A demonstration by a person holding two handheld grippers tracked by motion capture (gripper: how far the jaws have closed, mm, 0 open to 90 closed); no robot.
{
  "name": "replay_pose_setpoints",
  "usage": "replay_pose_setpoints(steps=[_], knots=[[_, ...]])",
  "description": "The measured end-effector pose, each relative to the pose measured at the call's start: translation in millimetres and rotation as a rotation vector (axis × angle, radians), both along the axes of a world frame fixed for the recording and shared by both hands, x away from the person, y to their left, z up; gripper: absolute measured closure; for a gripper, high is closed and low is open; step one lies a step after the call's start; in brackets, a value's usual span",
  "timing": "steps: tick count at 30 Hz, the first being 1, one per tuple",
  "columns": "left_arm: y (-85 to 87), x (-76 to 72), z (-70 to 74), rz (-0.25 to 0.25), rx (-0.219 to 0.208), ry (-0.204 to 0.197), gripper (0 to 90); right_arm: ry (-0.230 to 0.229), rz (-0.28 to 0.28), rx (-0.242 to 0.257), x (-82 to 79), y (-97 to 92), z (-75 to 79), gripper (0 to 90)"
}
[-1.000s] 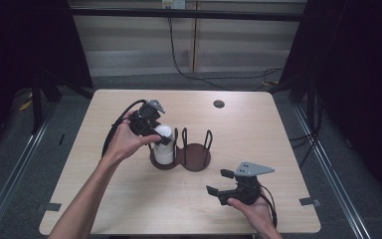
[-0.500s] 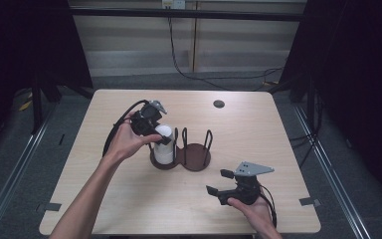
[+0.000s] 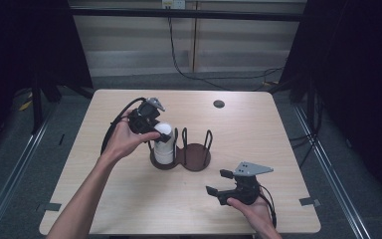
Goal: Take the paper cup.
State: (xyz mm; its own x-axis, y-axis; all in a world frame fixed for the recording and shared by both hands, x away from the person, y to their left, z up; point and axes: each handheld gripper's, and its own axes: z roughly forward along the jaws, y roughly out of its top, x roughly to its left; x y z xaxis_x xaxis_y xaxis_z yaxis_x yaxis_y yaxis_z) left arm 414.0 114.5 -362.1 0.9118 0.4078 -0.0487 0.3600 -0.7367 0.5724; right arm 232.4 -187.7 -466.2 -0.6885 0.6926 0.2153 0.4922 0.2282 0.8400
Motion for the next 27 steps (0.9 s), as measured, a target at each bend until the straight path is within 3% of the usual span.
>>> replay_pose_setpoints(steps=[5,14,27], knots=[[2.9,-0.2,4.1,0.017,-0.025,0.007,35.1,0.0,0.001,-0.002,-0.4,0.2,0.2,18.7],[4.6,-0.9,12.2,0.016,-0.026,0.01,35.6,0.004,-0.002,0.004,-0.2,-0.4,0.3,18.7],[8.7,-3.6,25.1,0.019,-0.036,-0.018,36.4,0.008,-0.003,0.007,-0.1,-0.2,0.2,18.7]])
